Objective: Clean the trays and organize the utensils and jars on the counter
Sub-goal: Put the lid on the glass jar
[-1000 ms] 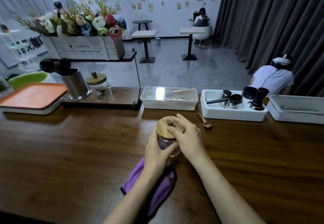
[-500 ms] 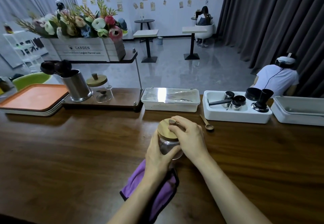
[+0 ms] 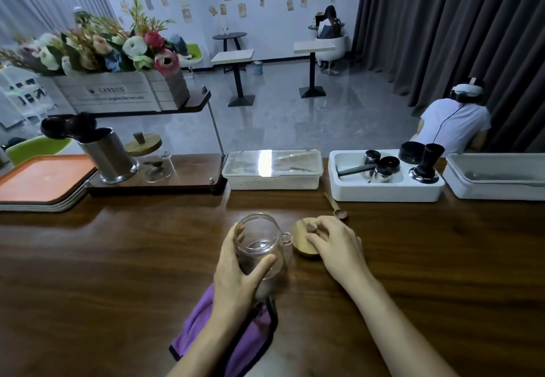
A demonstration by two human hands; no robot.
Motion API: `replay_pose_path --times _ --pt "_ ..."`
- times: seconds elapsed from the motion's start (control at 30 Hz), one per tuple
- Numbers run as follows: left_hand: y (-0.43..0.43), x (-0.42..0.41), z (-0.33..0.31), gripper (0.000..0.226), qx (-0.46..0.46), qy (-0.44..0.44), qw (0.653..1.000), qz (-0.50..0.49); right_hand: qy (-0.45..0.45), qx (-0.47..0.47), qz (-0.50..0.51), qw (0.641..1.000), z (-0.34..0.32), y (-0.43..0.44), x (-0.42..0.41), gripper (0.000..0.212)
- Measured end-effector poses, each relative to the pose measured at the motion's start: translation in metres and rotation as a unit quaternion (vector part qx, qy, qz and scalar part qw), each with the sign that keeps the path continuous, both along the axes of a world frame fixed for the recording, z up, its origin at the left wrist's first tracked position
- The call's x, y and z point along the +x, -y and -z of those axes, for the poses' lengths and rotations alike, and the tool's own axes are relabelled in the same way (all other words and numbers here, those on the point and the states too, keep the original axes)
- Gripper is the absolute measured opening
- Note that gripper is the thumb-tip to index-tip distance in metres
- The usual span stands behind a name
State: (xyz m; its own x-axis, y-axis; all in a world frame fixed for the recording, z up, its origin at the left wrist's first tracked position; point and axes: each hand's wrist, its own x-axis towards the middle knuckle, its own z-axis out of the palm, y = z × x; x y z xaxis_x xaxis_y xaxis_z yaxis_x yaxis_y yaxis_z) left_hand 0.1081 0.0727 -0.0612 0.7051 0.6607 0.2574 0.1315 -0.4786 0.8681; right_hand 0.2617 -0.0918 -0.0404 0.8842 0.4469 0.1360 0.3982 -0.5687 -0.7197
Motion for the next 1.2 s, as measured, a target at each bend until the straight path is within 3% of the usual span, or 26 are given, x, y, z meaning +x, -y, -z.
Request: replay_pose_path --times 0.2,0.33,0.53,0.7,0.9,1.2 --pt "0.004 -0.002 -0.003 0.089 -0.002 0.007 1.0 0.015 0.023 0.017 -0.012 1.0 0.01 0.0 0.011 0.024" --pt "0.003 -0.001 -0.003 0.089 -0.005 0.007 1.0 0.02 0.053 0.079 0.077 0.992 0.005 0.009 0.04 0.022" --pt "0.005 -0.001 -0.004 0.092 -0.003 0.002 1.0 0.019 0.03 -0.041 0.09 0.995 0.009 0.001 0.072 0.02" --pt "0.006 -0.002 -0.006 0.091 -0.001 -0.004 1.0 0.021 0.016 -0.079 0.063 0.995 0.003 -0.001 0.072 0.028" --pt "0.007 -0.001 -0.008 0.093 -0.003 -0.002 1.0 0.022 -0.069 -0.126 0.01 0.99 -0.017 0.012 0.069 0.038" --pt "0.003 0.001 -0.005 0.095 0.001 -0.005 0.999 0.037 -0.137 0.069 -0.012 0.988 -0.047 0.01 0.043 0.043"
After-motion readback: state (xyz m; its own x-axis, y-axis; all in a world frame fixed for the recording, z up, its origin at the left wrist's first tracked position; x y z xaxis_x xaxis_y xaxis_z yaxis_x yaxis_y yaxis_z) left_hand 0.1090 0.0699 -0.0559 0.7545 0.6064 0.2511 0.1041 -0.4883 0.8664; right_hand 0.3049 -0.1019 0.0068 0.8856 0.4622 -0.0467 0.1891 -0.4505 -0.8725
